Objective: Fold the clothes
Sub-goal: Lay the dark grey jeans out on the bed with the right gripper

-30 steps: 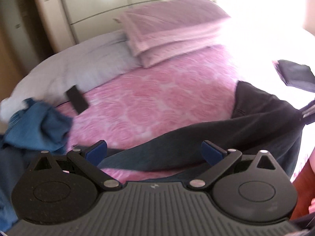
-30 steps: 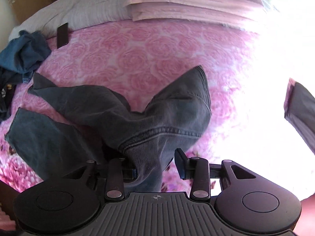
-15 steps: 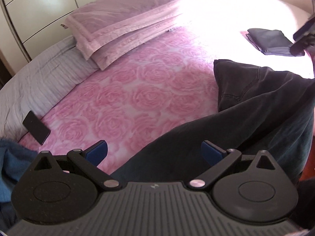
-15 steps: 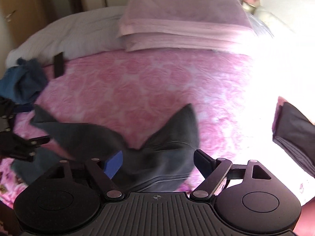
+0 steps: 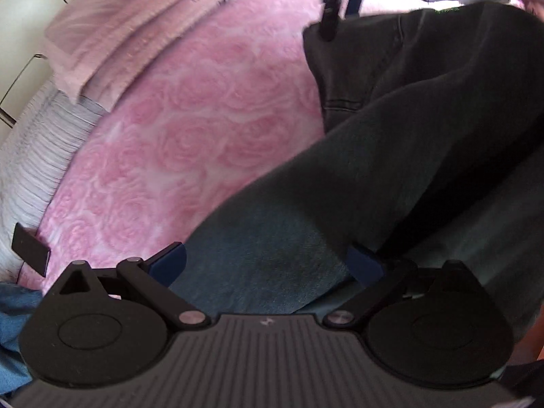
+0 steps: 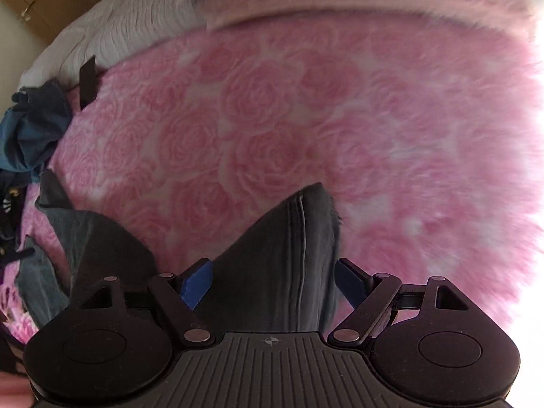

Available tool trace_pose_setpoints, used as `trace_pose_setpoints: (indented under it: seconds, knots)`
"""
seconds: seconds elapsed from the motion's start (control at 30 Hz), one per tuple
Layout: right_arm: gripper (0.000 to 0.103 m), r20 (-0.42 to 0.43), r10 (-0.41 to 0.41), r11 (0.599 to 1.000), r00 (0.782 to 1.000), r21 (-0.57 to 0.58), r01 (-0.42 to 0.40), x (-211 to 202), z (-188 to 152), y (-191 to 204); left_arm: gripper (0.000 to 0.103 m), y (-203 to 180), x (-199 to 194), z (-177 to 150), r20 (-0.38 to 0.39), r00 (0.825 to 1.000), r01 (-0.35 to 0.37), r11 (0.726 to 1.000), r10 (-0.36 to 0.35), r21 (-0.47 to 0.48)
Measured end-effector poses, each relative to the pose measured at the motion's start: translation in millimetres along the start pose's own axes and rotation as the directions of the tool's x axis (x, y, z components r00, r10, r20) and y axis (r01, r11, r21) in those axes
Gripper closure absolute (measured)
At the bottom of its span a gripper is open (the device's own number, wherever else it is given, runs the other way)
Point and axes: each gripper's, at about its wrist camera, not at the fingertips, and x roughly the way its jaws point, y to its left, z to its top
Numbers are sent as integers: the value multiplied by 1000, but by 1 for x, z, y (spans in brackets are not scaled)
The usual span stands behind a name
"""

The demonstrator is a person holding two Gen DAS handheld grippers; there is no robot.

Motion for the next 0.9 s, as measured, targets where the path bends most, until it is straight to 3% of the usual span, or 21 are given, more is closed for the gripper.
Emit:
trace_pose_setpoints:
  seconds: [0.03, 0.1, 0.17, 0.2, 0.23, 0.3, 0.4, 0.47, 0.57, 0.63, 0.73, 0.83, 0.9]
  knots:
    - [21, -26, 25, 999, 999, 23, -25, 11, 4, -8, 13, -2, 4, 3, -14, 1000, 3, 1000, -3, 7]
    - [21, -67, 80, 994, 995, 85, -74, 27, 9, -23, 32, -3, 8, 9, -36, 999, 9, 1000, -9, 9]
    - [28, -82, 132, 981, 988, 152, -118, 35, 8, -36, 72, -1, 9, 12, -53, 999, 10, 1000, -10, -4]
    - [58, -76, 134, 981, 988, 153, -121, 31, 4, -38, 77, 1, 9, 13, -59, 998, 5, 1000, -6, -15]
    - [77, -68, 134, 981, 989, 150, -122, 26, 0, -39, 80, 3, 8, 14, -64, 998, -1, 1000, -1, -27]
    - [84, -53, 133, 982, 990, 143, -124, 16, -8, -42, 80, 8, 3, 15, -64, 998, 10, 999, -13, -47]
    - [88, 51, 109, 981, 993, 154, -116, -27, -27, -46, 80, 13, -6, 16, -44, 999, 20, 999, -21, -40]
    - [89, 134, 91, 972, 987, 204, -117, -60, -39, -57, 65, 18, -13, 18, -22, 1000, 19, 999, -19, -32]
    - [89, 304, 11, 964, 953, 250, -91, -114, -60, -62, 54, 28, -24, 17, 19, 1000, 2, 1000, -2, -16]
    - [89, 410, -77, 970, 909, 241, -26, -144, -82, -54, 46, 34, -29, 9, 42, 999, 1, 1000, 0, -19]
    - [89, 453, -224, 952, 863, 292, 93, -157, -128, -51, 41, 40, -27, -12, 58, 998, 25, 1000, -24, -17]
    - [89, 384, -322, 897, 866, 415, 149, -148, -177, -64, 39, 44, -26, -39, 66, 997, 48, 999, -49, 9]
    - [88, 395, -333, 899, 856, 408, 161, -142, -187, -63, 37, 43, -24, -63, 50, 998, 44, 999, -45, 22]
